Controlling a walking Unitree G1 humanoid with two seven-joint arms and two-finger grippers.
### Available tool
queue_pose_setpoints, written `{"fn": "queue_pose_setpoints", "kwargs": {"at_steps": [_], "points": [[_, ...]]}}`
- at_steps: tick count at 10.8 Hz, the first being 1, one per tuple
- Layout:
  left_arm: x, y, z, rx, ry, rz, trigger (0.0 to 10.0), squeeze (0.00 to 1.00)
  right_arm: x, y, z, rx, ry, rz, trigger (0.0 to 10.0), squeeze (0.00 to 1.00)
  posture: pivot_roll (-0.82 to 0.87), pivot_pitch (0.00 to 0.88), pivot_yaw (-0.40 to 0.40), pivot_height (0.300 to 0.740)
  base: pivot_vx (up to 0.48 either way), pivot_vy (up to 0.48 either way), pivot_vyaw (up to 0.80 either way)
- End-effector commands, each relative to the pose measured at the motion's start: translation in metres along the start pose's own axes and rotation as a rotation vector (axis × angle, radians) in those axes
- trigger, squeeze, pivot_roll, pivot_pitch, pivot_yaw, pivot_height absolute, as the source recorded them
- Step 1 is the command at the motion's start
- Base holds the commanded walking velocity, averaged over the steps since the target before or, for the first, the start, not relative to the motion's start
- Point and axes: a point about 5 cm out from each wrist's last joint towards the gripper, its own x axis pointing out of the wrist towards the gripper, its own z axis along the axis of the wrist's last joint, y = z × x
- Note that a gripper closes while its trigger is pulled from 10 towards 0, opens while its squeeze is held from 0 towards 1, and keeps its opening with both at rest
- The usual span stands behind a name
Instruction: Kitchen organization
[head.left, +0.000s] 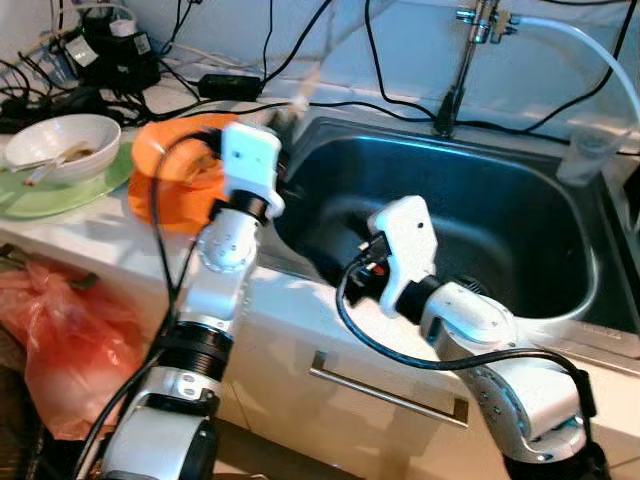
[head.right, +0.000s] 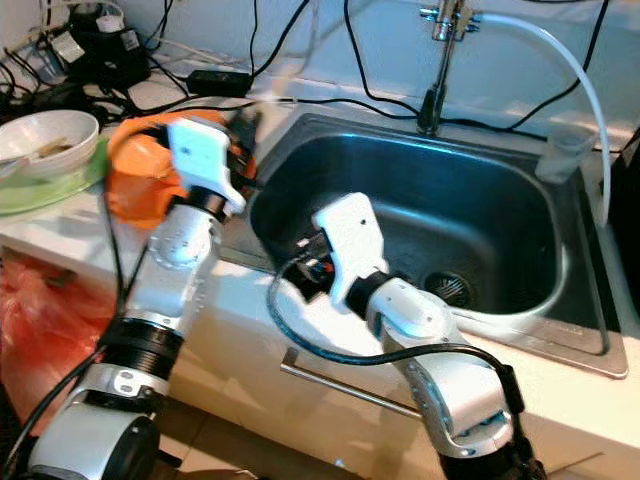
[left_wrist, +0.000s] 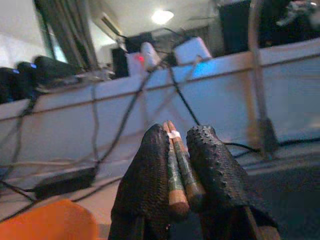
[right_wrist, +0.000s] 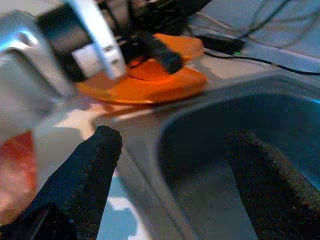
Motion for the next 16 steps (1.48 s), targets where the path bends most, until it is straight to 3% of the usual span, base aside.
{"fn": "queue_pose_setpoints", "kwargs": {"at_steps": [1, 4, 7, 9, 12, 13, 14, 15, 16], "points": [[0.004, -0.002, 0.001, -0.009, 0.009, -0.022, 0.0, 0.00, -0.005, -0.003, 0.003, -0.012, -0.002, -0.036, 10.0, 0.00, -0.16, 0.000, 0.064, 0.740, 0.000, 0.000, 0.00], [0.004, -0.025, -0.018, -0.103, 0.090, -0.083, 0.0, 0.00, -0.021, -0.034, 0.002, -0.078, 0.052, -0.231, 10.0, 0.00, -0.24, 0.000, 0.088, 0.740, 0.000, 0.000, 0.00], [0.008, -0.040, -0.030, -0.172, 0.174, -0.099, 0.0, 0.00, -0.033, -0.055, -0.002, -0.114, 0.125, -0.319, 10.0, 0.00, -0.26, 0.000, 0.090, 0.740, 0.000, 0.000, 0.00], [0.010, -0.056, -0.038, -0.186, 0.244, -0.128, 1.3, 0.00, -0.043, -0.058, -0.005, -0.109, 0.170, -0.326, 10.0, 0.00, -0.29, 0.000, 0.086, 0.740, 0.000, 0.000, 0.00], [0.004, -0.072, -0.057, -0.213, 0.372, -0.167, 4.6, 0.00, -0.051, -0.056, -0.007, -0.098, 0.200, -0.315, 10.0, 0.00, -0.32, 0.000, 0.075, 0.740, 0.000, 0.000, 0.00], [0.002, -0.075, -0.061, -0.210, 0.391, -0.181, 10.0, 0.00, -0.050, -0.052, -0.006, -0.091, 0.197, -0.295, 10.0, 0.00, -0.31, 0.000, 0.072, 0.740, 0.000, 0.000, 0.00], [-0.001, -0.074, -0.065, -0.185, 0.413, -0.189, 10.0, 0.00, -0.045, -0.047, -0.004, -0.081, 0.186, -0.267, 10.0, 0.00, -0.31, 0.000, 0.076, 0.740, 0.000, 0.000, 0.00], [-0.001, -0.072, -0.067, -0.179, 0.421, -0.180, 10.0, 0.09, -0.044, -0.045, -0.005, -0.074, 0.187, -0.259, 10.0, 0.00, -0.30, 0.000, 0.081, 0.740, 0.000, 0.000, 0.00], [-0.002, -0.071, -0.068, -0.180, 0.427, -0.174, 10.0, 0.65, -0.043, -0.043, -0.007, -0.065, 0.190, -0.255, 10.0, 0.00, -0.30, 0.000, 0.083, 0.740, 0.000, 0.000, 0.00]]}}
